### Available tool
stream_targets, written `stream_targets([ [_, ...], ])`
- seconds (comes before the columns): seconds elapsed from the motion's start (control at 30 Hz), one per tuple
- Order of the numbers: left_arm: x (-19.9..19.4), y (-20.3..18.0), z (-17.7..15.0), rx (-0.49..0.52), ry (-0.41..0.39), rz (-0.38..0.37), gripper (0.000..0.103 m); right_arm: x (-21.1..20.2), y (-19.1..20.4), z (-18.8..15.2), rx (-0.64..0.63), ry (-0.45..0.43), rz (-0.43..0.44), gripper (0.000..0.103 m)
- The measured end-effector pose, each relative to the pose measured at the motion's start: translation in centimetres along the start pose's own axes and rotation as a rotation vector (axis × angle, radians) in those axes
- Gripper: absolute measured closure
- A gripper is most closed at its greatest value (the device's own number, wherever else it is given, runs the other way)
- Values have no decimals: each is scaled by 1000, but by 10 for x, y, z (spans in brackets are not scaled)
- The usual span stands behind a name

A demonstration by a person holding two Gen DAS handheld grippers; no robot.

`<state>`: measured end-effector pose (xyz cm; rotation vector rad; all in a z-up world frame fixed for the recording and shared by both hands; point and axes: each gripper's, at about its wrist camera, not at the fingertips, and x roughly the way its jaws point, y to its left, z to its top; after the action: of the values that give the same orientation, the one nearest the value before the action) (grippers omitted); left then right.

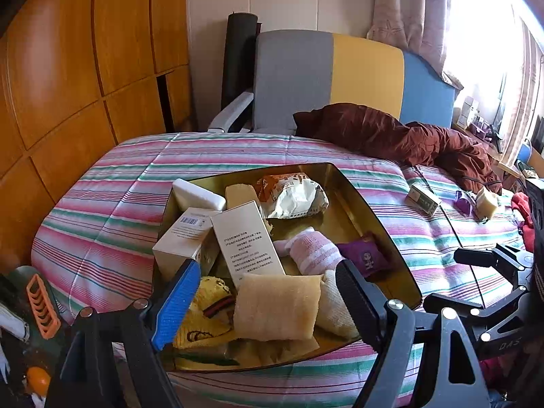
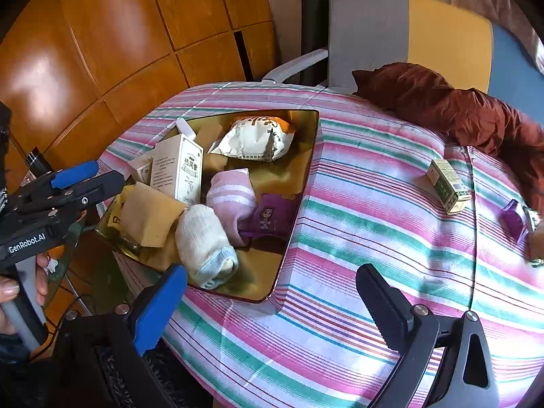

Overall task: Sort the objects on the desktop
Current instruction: 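Move both tools back to the loose items on the bed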

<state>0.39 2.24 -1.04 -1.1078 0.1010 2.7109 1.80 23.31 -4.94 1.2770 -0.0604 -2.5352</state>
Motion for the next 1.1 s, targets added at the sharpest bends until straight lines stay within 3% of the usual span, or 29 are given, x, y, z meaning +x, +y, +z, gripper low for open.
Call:
stream_targets([
  [1.1,13,-78,33,181,-11,-93,20,-36,-105,15,83,11,-228,1],
])
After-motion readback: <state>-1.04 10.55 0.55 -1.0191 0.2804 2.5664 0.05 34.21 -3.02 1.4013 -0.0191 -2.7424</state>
